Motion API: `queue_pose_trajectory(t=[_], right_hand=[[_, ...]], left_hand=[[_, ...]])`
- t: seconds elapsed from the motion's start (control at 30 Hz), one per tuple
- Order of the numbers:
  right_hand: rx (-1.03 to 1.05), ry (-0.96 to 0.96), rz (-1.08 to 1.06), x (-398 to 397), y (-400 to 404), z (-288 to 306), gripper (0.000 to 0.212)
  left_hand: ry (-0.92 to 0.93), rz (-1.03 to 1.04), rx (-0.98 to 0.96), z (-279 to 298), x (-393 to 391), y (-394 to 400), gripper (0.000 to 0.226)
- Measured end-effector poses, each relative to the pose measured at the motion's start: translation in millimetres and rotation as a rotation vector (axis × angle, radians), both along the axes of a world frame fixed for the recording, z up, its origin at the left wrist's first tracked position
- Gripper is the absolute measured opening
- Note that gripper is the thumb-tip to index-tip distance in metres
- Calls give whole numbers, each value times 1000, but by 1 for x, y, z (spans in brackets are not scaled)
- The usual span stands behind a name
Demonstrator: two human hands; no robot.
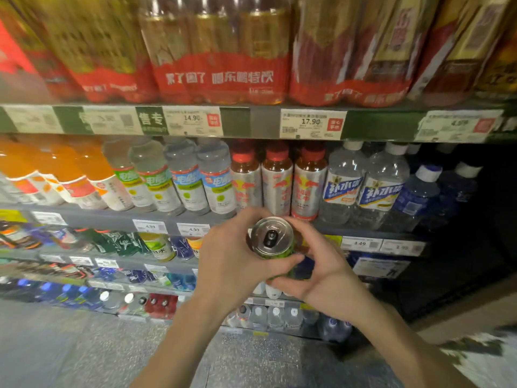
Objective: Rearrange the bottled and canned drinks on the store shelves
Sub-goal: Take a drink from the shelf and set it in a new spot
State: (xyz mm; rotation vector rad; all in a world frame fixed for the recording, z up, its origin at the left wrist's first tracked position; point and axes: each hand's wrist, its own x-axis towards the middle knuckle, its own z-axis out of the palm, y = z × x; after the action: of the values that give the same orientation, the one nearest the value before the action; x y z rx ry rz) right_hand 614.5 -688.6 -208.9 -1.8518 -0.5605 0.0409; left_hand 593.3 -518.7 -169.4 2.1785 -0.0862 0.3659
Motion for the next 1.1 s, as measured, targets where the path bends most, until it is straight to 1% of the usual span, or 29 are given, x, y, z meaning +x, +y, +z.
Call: queue_pose_trajectory(t=[0.1,0.2,0.27,0.33,0.37,0.43,0.53,0.57,0.67,0.77,0.83,0.93,1.03,1.1], right_hand=[[13,6,-39,-4,29,9,80],[57,-30,-44,-9,62,17,81],[82,-36,-59,-14,88,25,80],[77,-30,-57,-18,116,31,74],[88,-14,-46,-21,130,33,70],[146,23,-23,-27,157,43,66],[159,-20,-31,-34,195,54,57],[157,-21,-45,-35,207,56,58],[145,-39,-75,-36,239,62,62],[165,-32,-62,-34,270,69,61],[157,-20,-46,-31,290,70,65],[127,-33,-37,-24,319,72,67],[106,-29,-13,-14,348,70,62],[91,-10,5,-4,368,67,63]], left_hand=[[5,-14,-10,12,-11,26,64],[-23,-34,-79,20,-22,60,70],[-35,-40,-96,25,-30,89,79],[-45,-47,-71,28,-37,121,91],[-39,-56,-69,28,-41,137,92],[-22,-82,-66,27,-48,170,84],[8,-139,-56,23,-55,214,62],[27,-155,-71,23,-57,227,60],[73,-178,-126,22,-61,262,61],[120,-206,-213,22,-64,290,67],[119,-176,-209,20,-64,305,72],[88,-113,-228,17,-62,323,72],[49,-44,-212,16,-57,340,73],[27,1,-220,15,-51,351,72]])
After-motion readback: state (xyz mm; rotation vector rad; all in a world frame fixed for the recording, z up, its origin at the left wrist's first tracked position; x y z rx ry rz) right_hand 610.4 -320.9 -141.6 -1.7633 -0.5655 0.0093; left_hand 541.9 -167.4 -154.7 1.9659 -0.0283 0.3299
